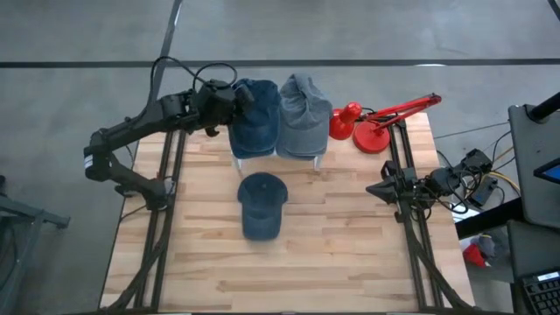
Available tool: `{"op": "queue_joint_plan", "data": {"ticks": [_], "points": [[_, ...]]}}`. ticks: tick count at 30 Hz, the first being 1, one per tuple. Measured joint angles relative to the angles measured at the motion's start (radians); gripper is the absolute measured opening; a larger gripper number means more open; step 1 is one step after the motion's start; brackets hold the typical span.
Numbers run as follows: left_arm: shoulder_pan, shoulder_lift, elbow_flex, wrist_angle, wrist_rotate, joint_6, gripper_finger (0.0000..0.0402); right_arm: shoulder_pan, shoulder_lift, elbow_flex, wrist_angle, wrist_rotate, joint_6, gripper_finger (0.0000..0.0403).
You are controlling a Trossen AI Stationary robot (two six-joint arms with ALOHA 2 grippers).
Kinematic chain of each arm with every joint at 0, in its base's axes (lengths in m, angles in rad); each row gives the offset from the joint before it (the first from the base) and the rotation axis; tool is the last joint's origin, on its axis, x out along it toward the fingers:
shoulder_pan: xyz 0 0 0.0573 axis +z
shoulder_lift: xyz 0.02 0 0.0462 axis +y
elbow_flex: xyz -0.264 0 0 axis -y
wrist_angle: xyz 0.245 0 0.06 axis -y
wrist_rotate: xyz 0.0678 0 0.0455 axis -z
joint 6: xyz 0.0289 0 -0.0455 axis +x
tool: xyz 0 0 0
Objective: Pick & Place hat
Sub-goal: Put the blue cap on top of the blue cap on the shelf
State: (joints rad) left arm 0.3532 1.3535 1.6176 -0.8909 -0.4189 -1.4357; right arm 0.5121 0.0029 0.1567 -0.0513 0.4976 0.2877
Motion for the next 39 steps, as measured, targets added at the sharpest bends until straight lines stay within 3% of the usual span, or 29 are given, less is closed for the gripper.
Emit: {"op": "queue_joint_plan", "data": {"ticks": [28, 39], "points": [[0.082, 0.093, -0.002, -0.077, 0.123, -0.059, 0.0, 0.0, 0.0, 0.0, 0.0, 0.0, -0.011, 0.0008], [0.101, 0.075, 0.043, -0.138, 0.135, -0.043, 0.0, 0.0, 0.0, 0.0, 0.0, 0.0, -0.008, 0.0008]]}}
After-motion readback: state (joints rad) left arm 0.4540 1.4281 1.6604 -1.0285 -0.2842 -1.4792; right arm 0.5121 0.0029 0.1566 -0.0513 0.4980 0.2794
